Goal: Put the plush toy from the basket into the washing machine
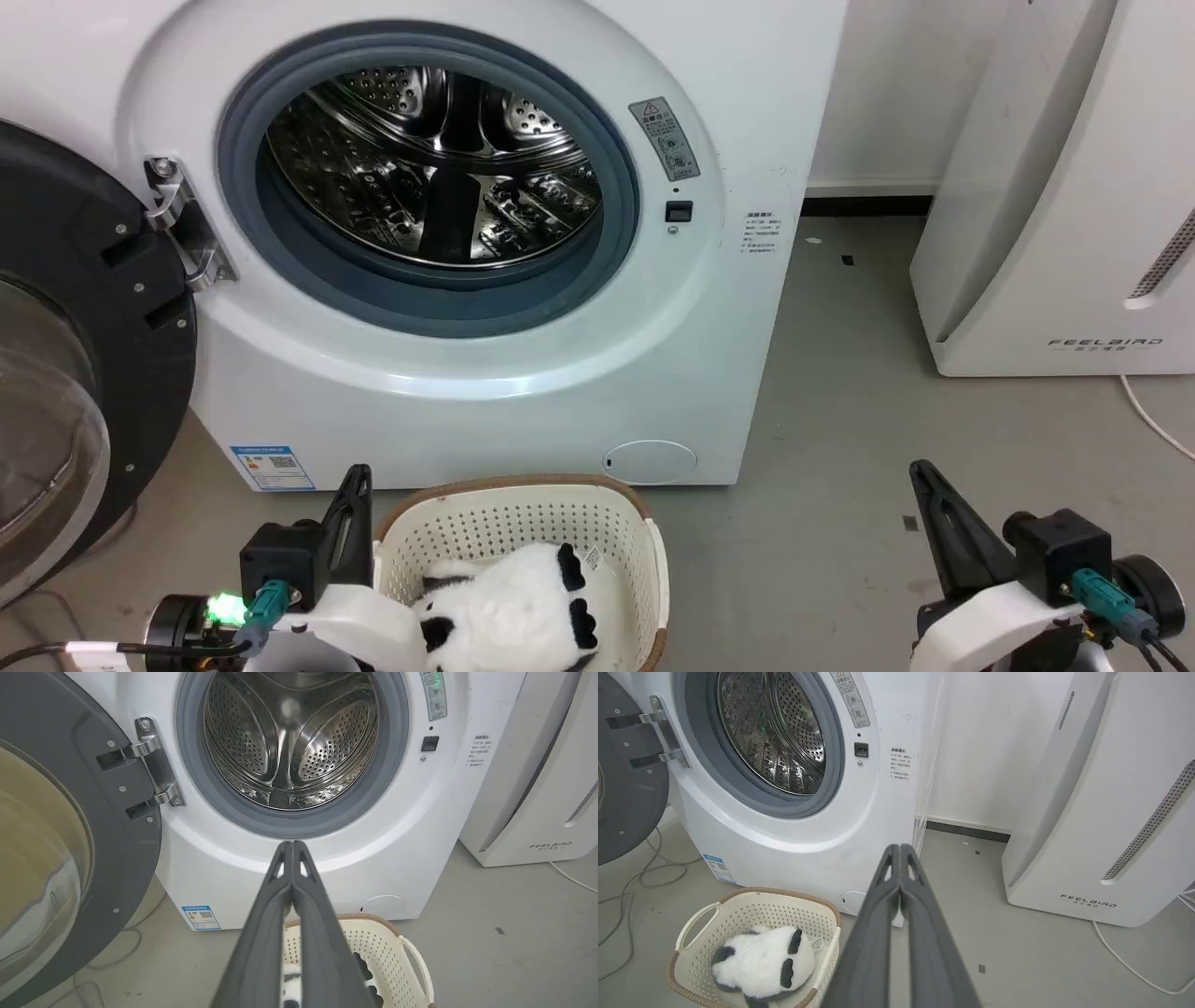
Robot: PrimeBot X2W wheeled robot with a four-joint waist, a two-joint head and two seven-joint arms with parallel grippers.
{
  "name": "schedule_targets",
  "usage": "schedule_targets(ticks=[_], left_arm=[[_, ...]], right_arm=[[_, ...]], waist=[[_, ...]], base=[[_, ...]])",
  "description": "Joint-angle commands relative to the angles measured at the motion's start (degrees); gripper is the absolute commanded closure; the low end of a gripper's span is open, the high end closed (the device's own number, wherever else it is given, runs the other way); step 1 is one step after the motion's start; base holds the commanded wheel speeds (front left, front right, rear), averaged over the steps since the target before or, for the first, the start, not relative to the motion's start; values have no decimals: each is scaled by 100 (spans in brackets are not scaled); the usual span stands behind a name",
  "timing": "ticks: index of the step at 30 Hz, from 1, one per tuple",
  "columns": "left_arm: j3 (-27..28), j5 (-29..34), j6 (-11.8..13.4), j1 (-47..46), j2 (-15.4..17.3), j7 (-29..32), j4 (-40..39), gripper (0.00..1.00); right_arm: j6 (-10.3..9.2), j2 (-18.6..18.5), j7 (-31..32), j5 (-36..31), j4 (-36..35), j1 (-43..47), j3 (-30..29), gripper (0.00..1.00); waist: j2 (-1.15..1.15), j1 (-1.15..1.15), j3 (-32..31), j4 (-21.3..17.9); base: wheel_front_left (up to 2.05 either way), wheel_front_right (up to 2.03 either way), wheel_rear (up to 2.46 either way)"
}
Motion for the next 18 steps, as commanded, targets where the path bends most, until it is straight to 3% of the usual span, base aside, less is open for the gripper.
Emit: schedule_targets(ticks=[1,4,5,6,7,8,18], left_arm=[[7,15,12,-86,0,1,-25,100],[7,15,12,-86,0,1,-25,100],[0,0,0,0,0,0,0,0],[1,-2,-1,3,0,-3,2,0],[-4,-3,-1,4,0,-3,4,100],[-3,-3,-1,4,0,-3,5,0],[-62,-86,26,3,0,-115,61,0]], right_arm=[[-5,0,9,-44,15,-81,-13,100],[-5,0,9,-44,15,-81,-13,100],[0,0,0,0,0,0,-1,0],[0,0,-2,5,0,2,3,0],[0,0,-3,6,0,3,4,100],[0,0,-3,6,0,3,5,0],[0,0,-114,61,-24,22,-48,0]], waist=[[0,0,0,0],[0,0,0,0],[0,0,0,0],[0,0,0,0],[0,0,0,0],[0,0,1,0],[0,0,22,-9]], base=[[0,0,0],[0,0,0],[0,0,0],[0,0,0],[0,0,0],[0,0,0],[0,0,0]])
